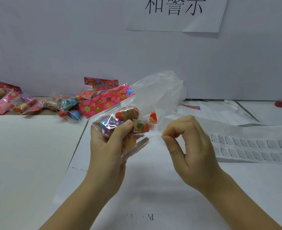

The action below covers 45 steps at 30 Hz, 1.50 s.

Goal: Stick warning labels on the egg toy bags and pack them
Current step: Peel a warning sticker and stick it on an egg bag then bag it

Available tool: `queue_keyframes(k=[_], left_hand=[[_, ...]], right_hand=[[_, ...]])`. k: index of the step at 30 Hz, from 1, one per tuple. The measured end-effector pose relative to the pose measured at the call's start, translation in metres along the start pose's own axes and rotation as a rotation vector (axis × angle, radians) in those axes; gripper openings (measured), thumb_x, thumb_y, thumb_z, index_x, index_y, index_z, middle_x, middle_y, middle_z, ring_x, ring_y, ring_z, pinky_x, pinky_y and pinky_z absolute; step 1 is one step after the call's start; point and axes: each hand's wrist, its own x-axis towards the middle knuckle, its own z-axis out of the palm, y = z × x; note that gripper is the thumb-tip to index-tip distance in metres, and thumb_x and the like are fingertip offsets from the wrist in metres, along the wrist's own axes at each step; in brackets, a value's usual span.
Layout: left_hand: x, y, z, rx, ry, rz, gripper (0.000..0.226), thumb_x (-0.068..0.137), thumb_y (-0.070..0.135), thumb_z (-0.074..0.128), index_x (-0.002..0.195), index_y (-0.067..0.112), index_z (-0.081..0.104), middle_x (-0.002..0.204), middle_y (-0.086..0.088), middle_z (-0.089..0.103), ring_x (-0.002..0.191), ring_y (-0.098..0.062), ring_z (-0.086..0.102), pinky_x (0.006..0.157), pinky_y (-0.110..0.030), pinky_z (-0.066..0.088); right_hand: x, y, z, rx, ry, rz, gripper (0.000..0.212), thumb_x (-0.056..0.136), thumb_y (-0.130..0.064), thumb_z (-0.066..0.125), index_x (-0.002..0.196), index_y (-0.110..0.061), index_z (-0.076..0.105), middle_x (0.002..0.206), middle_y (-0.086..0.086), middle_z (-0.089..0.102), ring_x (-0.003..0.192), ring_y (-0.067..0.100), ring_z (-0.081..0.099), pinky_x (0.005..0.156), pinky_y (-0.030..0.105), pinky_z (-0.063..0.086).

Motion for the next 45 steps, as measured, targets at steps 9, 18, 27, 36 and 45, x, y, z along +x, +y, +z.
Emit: queue_keyframes(k=[9,18,27,36,45], left_hand=[[-0.001,0.0,-0.004,0.171,-0.221,-0.065,0.088,0.047,0.002,0.084,0.124,0.025,0.048,0.104,-0.01,0.074,0.093,-0.03,0.073,0.071,-0.033,0.061],[-0.001,0.001,-0.002,0.109,-0.209,-0.057,0.079,0.049,0.008,0.083,0.118,0.025,0.049,0.098,-0.007,0.076,0.088,-0.029,0.074,0.063,-0.031,0.06],[0.004,-0.002,-0.008,0.144,-0.215,-0.046,0.07,0.058,0.008,0.076,0.122,0.025,0.051,0.104,-0.009,0.074,0.094,-0.031,0.073,0.064,-0.029,0.059],[0.004,-0.002,-0.006,0.162,-0.197,-0.074,0.078,0.057,0.004,0.085,0.125,0.023,0.051,0.107,-0.013,0.073,0.093,-0.032,0.073,0.065,-0.031,0.06],[0.0,-0.001,-0.005,0.169,-0.202,-0.016,0.083,0.05,0.012,0.078,0.126,0.024,0.048,0.103,-0.005,0.075,0.092,-0.027,0.074,0.065,-0.032,0.06]], right_hand=[[0.005,-0.006,-0.002,0.268,0.051,0.389,0.012,0.088,-0.033,0.054,0.097,-0.039,0.048,0.095,-0.022,0.059,0.091,0.006,0.061,0.073,0.014,0.049],[0.006,-0.008,-0.004,0.287,0.096,0.393,0.032,0.083,-0.032,0.066,0.106,-0.042,0.047,0.099,-0.02,0.06,0.095,0.009,0.061,0.073,0.017,0.051],[0.008,0.0,-0.008,-0.137,-0.094,0.049,0.038,0.082,-0.042,0.068,0.104,-0.012,0.073,0.1,0.008,0.068,0.094,0.021,0.06,0.078,0.037,0.053],[0.006,0.005,-0.007,-0.297,-0.13,-0.029,0.034,0.086,-0.042,0.064,0.103,-0.015,0.075,0.098,0.009,0.069,0.092,0.024,0.06,0.076,0.039,0.049],[0.008,-0.003,-0.009,0.008,-0.11,0.322,0.038,0.085,-0.039,0.061,0.119,-0.022,0.063,0.111,-0.004,0.062,0.105,0.015,0.058,0.089,0.042,0.05]])
